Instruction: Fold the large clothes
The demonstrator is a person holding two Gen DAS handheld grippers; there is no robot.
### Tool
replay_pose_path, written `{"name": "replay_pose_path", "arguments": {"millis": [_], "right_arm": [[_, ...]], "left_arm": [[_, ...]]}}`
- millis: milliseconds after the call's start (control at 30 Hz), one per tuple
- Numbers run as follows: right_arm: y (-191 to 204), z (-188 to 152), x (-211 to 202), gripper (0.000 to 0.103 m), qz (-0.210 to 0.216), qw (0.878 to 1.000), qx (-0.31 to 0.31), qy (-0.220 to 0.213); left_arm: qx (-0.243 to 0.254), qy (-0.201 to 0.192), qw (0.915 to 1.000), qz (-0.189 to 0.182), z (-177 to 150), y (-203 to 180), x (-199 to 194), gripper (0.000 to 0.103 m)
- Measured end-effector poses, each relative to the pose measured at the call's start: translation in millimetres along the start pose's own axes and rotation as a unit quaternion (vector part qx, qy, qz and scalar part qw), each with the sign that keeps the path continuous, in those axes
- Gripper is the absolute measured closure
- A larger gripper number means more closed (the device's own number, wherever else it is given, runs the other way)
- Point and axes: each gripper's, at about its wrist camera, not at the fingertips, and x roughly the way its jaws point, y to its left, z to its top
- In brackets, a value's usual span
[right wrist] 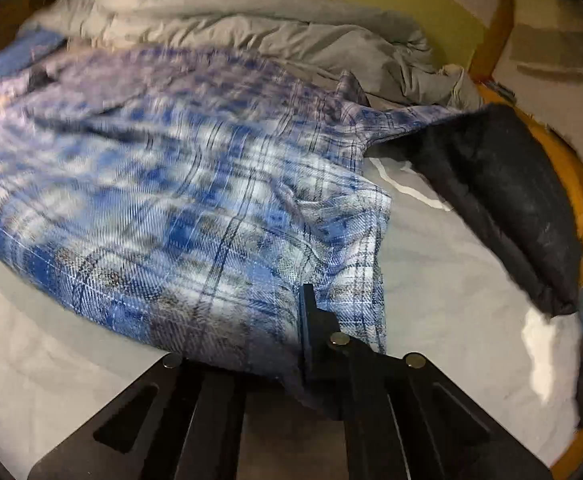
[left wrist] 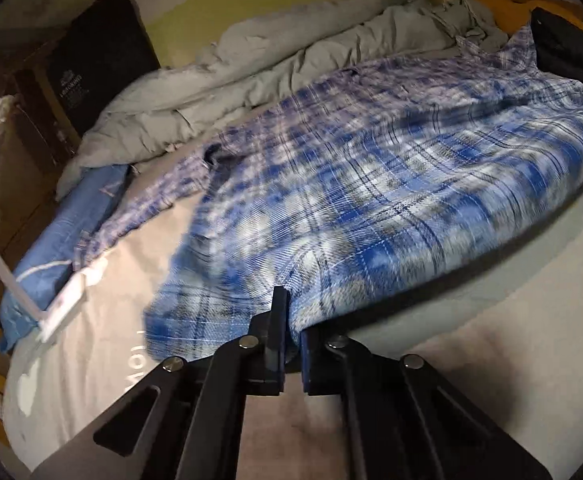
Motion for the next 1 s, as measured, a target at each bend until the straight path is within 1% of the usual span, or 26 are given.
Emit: {"name": "replay_pose_path", "arguments": {"millis": [67, 133, 233, 267, 333, 400, 467, 567, 633, 733, 800, 867, 900, 1000], "right_arm": [[-6.2, -1.0, -10.5, 0.102, 0.007, 1.0, 0.014, -0.011], [-10.3, -7.2, -29.7, 0.102, 0.009, 0.999, 0.015, -0.027], [-14.2, -24.7, -57.6, 0.102, 0.012, 0.999, 0.007, -0.034], [-16.7, -32.9, -65.6, 0.102, 0.01, 0.999, 0.004, -0.032], [-21.4, -43.9, -81.3, 0.102, 0.01, 1.0, 0.003, -0.028], [-28.8, -51.5, -92.9, 0.102, 0.018, 0.999, 0.015, -0.026], [-37.4, -54.3, -96.4, 0.102, 0.028, 0.999, 0.038, -0.017], [-42.7, -51.3, -96.4, 0.101, 0.034, 0.998, 0.059, -0.018], [-40.0, -47.7, -96.8, 0.096, 0.036, 0.997, 0.058, -0.019], [-33.9, -46.5, -97.7, 0.092, 0.025, 0.999, 0.036, -0.022], [-35.6, -41.4, -94.8, 0.092, 0.031, 0.999, 0.031, -0.019], [-40.8, -29.0, -91.7, 0.092, 0.036, 0.999, 0.034, -0.023], [-42.4, -21.0, -90.5, 0.092, 0.037, 0.998, 0.037, -0.028], [-51.0, 14.2, -80.2, 0.092, 0.057, 0.996, 0.053, -0.042]], "left_arm": [[-0.005, -0.009, 1.0, 0.001, -2.0, 1.6, -15.8, 0.099], [-0.018, -0.007, 0.9998, -0.004, -5.9, 4.5, -30.1, 0.099], [-0.042, -0.008, 0.9984, -0.037, -20.2, 8.8, -64.6, 0.1], [-0.042, -0.014, 0.9979, -0.048, -25.4, 8.1, -79.6, 0.1], [-0.027, -0.029, 0.998, -0.05, -34.3, 0.8, -105.5, 0.1], [-0.019, -0.033, 0.9975, -0.06, -38.2, -4.7, -122.8, 0.1], [-0.014, -0.034, 0.9974, -0.062, -38.5, -8.4, -129.4, 0.1], [-0.02, -0.027, 0.9981, -0.052, -35.5, -8.5, -126.1, 0.1], [-0.023, -0.019, 0.9984, -0.049, -34.3, -8.1, -121.0, 0.1], [-0.005, -0.013, 0.9992, -0.039, -29.5, -8.2, -112.6, 0.099], [0.011, -0.013, 0.9995, -0.026, -21.3, -8.2, -108.5, 0.099], [0.017, -0.015, 0.9996, -0.016, -2.1, -3.1, -101.3, 0.099], [0.019, -0.012, 0.9997, -0.014, 12.6, 1.0, -94.0, 0.099], [0.018, -0.006, 0.9997, -0.013, 46.6, 13.4, -67.5, 0.099]]}}
